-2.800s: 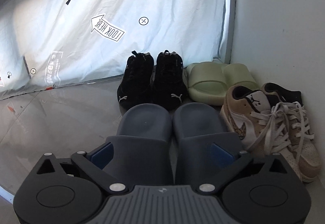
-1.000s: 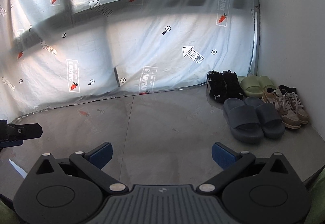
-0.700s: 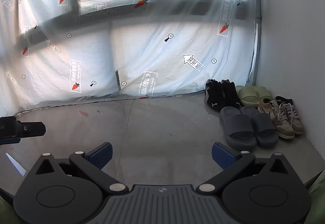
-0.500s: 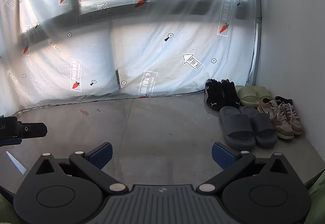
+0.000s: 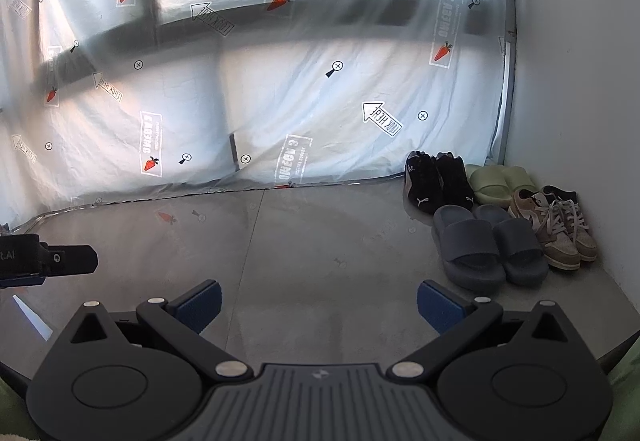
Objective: Organize scattered shoes
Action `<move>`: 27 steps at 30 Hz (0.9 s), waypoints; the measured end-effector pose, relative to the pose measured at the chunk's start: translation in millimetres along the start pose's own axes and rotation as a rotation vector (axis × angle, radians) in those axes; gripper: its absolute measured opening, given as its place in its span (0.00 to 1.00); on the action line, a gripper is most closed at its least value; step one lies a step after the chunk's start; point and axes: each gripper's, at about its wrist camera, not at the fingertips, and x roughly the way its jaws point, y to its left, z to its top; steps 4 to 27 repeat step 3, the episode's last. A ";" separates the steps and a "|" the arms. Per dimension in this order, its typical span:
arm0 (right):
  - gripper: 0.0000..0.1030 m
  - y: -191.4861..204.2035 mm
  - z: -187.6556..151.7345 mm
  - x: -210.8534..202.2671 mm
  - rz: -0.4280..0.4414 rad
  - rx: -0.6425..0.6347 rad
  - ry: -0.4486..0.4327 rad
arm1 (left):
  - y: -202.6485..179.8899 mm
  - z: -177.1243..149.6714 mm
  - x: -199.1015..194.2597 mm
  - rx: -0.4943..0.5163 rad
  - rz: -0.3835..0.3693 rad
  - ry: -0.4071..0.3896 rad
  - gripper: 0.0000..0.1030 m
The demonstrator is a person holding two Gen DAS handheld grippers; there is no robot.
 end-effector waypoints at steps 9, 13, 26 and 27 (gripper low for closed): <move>1.00 0.5 -0.1 -0.2 -0.002 -0.003 -0.001 | -0.8 -0.8 -0.6 0.007 -0.006 0.000 0.99; 1.00 0.5 -0.1 -0.2 -0.002 -0.003 -0.001 | -0.8 -0.8 -0.6 0.007 -0.006 0.000 0.99; 1.00 0.5 -0.1 -0.2 -0.002 -0.003 -0.001 | -0.8 -0.8 -0.6 0.007 -0.006 0.000 0.99; 1.00 0.5 -0.1 -0.2 -0.002 -0.003 -0.001 | -0.8 -0.8 -0.6 0.007 -0.006 0.000 0.99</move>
